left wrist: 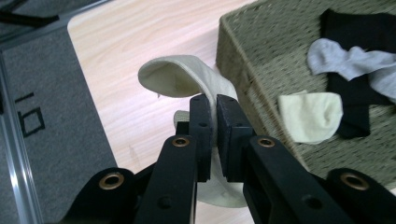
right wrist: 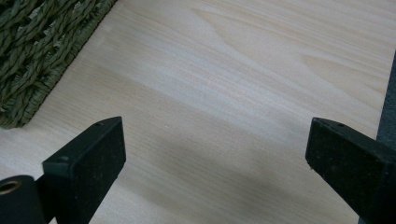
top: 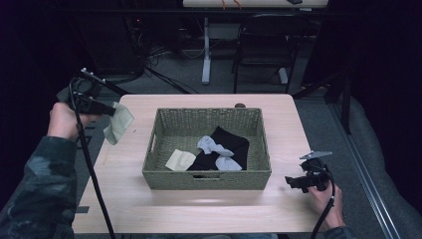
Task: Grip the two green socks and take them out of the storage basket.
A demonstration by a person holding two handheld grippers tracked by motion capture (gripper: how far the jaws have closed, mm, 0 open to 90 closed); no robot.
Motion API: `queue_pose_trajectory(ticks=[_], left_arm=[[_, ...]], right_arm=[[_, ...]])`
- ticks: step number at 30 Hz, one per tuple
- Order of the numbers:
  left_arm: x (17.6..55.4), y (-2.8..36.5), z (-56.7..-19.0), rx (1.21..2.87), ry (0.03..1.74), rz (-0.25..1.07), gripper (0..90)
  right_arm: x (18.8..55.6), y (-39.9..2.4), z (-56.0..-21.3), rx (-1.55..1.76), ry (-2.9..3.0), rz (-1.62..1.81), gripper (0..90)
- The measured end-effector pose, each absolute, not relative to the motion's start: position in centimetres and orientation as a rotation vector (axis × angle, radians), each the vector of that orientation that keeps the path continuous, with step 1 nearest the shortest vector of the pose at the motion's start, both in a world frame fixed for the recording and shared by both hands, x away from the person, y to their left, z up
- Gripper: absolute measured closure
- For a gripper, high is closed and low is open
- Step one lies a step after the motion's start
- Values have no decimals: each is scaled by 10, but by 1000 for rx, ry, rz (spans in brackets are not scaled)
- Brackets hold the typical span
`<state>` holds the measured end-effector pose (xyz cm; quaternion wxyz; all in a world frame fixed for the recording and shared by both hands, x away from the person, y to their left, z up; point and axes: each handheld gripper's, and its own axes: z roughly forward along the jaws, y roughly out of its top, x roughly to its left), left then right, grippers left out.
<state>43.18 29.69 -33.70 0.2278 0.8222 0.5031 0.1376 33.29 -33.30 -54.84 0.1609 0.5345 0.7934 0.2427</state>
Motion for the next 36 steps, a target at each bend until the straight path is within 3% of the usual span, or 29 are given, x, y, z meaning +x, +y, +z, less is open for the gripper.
queue_pose_trajectory(ticks=[36], left_arm=[[438,328,-482,2226,1614,122,849]], right_arm=[[333,-333,-548,1526,2268,690,42]])
